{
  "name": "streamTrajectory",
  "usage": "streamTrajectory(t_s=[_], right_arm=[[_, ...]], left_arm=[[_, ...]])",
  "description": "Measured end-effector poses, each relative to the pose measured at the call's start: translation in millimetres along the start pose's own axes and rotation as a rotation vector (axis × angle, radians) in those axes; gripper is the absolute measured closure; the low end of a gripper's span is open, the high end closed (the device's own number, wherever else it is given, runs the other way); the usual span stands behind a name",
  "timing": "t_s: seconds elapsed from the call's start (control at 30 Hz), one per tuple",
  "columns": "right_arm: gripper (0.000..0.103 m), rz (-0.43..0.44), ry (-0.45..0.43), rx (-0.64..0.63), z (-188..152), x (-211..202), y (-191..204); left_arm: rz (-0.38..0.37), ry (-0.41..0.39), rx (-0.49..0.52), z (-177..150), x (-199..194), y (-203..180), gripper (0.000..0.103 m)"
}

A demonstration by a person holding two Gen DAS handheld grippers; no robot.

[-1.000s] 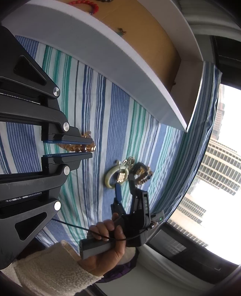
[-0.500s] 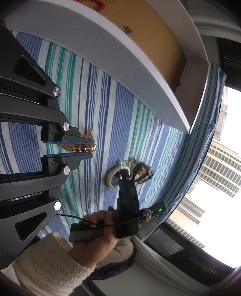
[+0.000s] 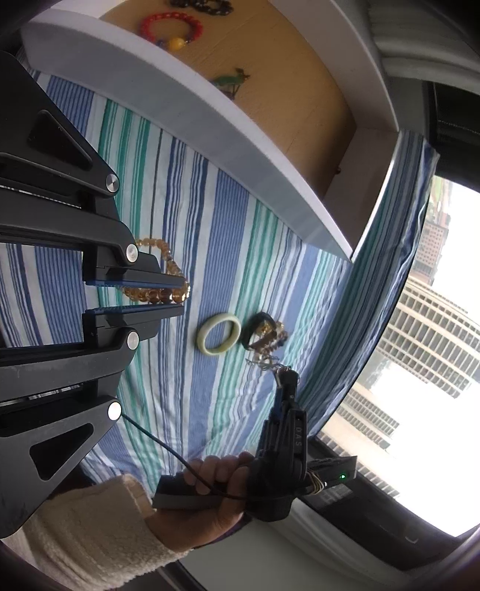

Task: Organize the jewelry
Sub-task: 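Carry both held pieces over the white box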

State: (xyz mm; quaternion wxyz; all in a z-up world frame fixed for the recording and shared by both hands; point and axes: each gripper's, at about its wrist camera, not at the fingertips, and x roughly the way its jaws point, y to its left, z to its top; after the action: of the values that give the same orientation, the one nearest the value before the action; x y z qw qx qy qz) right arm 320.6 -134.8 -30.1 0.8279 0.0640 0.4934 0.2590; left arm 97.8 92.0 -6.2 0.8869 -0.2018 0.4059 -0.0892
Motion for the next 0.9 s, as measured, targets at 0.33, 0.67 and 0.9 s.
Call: streamTrajectory(t_s=[0.33, 0.67, 0.9], right_arm=[[0.088, 0.111, -0.073, -0.208, 11.8, -45.8, 99.7], [0.088, 0.277, -0.031, -0.392, 8.2, -15.3, 227.5], [0.088, 0.223, 0.023, -0.525, 10.2, 52.0, 288.7]], left_arm=[[0.014, -0.104, -0.047, 34.0, -94.2, -3.3, 0.097], [0.183, -0.169, -0.169, 86.9, -137.7, 78.0, 0.097], [0.350, -0.126, -0.258, 98.4, -93.4, 166.9, 0.097]])
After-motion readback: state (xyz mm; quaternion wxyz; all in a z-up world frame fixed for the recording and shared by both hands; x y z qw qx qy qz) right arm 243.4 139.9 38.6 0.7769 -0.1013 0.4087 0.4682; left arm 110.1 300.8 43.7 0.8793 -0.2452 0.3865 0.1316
